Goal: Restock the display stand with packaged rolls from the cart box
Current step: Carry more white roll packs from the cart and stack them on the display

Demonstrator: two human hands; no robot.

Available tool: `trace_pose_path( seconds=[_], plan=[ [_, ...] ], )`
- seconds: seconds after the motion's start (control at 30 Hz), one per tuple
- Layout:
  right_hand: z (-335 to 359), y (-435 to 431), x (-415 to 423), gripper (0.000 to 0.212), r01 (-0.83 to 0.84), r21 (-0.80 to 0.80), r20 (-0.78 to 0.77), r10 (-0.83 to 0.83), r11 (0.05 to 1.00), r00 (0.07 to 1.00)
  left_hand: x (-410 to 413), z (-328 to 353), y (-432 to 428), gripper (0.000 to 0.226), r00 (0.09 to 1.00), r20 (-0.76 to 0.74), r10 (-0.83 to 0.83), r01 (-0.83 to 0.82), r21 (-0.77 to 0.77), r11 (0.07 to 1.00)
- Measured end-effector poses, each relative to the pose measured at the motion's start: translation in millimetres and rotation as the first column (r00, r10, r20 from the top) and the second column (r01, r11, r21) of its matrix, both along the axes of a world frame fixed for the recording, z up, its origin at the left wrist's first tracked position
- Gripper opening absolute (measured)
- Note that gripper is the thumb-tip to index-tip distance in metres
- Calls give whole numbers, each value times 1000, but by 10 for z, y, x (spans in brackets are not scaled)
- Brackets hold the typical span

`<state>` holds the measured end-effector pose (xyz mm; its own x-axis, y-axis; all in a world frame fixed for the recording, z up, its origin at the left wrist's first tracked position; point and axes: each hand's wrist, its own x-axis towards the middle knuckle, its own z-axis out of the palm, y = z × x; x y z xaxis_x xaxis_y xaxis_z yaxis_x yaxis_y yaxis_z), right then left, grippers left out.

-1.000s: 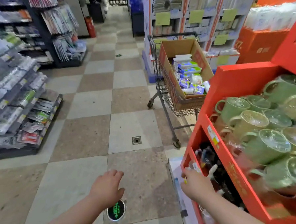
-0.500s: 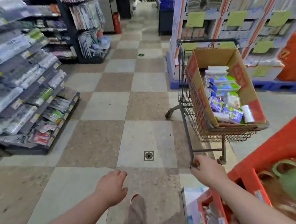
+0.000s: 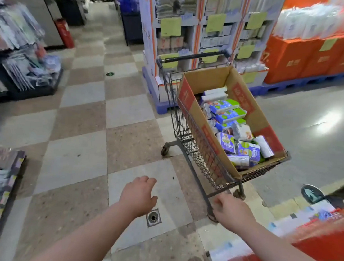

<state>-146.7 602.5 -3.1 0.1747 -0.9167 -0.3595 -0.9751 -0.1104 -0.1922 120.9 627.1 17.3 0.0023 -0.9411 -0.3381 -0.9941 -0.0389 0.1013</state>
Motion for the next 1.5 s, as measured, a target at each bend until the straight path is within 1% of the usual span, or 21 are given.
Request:
trace_pose_path(
  seconds=[0.1, 0.23, 0.4, 0.53, 0.63, 0.7, 0.8, 0.93, 1.0, 1.07, 1.17, 1.3, 1.37, 1.43, 1.5],
  plan=[
    [-32, -315, -29, 27, 62, 14, 12, -62, 998, 998, -89, 80, -602, 53, 998, -14, -64, 64, -42, 997],
    [-51, -928, -68, 27, 78, 14, -5, -78, 997, 997, -197, 92, -1351, 56, 993, -38, -114, 111, -69, 991],
    [25, -1909, -217, 17, 108, 3, 40, -108, 994, 993, -325, 32, -2096, 56, 985, 21, -172, 172, -2, 985],
    [57, -2602, -402, 24, 120, -7, 43, -119, 993, 992, -486, -88, -2612, 53, 980, 37, -193, 191, 61, 980],
    [47, -3010, -529, 32, 97, -14, 17, -97, 995, 995, -634, -185, -2944, 52, 976, 36, -213, 210, 65, 975],
    [44, -3195, -593, 33, 105, -3, 6, -105, 994, 994, -725, -203, -3125, 54, 971, 49, -236, 233, 61, 971],
    [7, -3378, -661, 34, 120, 25, 12, -120, 992, 993, -828, -218, -3390, 51, 958, 59, -281, 282, -7, 959],
    [-100, -3536, -702, 34, 152, 45, 36, -154, 987, 987, -985, -150, -3790, 40, 928, 21, -371, 371, -95, 924],
    [-166, -3605, -697, 34, 186, 72, 56, -191, 980, 980, -1056, -129, -4016, 38, 902, 81, -425, 432, -128, 893],
    [-219, -3683, -679, 34, 217, 100, 68, -224, 971, 972, -1148, -146, -4246, 41, 892, 68, -447, 451, -70, 890],
    [-298, -3822, -630, 34, 266, 138, 67, -277, 954, 958, -1222, -240, -4648, 50, 859, 98, -503, 505, 3, 863],
    [-394, -4039, -515, 34, 364, 209, 54, -382, 908, 922, -1241, -350, -5234, 44, 805, 137, -578, 570, 93, 816],
    [-440, -4151, -434, 34, 399, 256, 51, -424, 881, 904, -1230, -418, -5519, 46, 764, 160, -625, 610, 138, 781],
    [-504, -4259, -345, 35, 432, 296, 62, -469, 852, 881, -1243, -500, -5778, 51, 724, 144, -674, 653, 169, 738],
    [-577, -4353, -244, 34, 470, 332, 94, -525, 818, 846, -1271, -598, -5985, 50, 667, 127, -734, 708, 196, 678]
  ],
)
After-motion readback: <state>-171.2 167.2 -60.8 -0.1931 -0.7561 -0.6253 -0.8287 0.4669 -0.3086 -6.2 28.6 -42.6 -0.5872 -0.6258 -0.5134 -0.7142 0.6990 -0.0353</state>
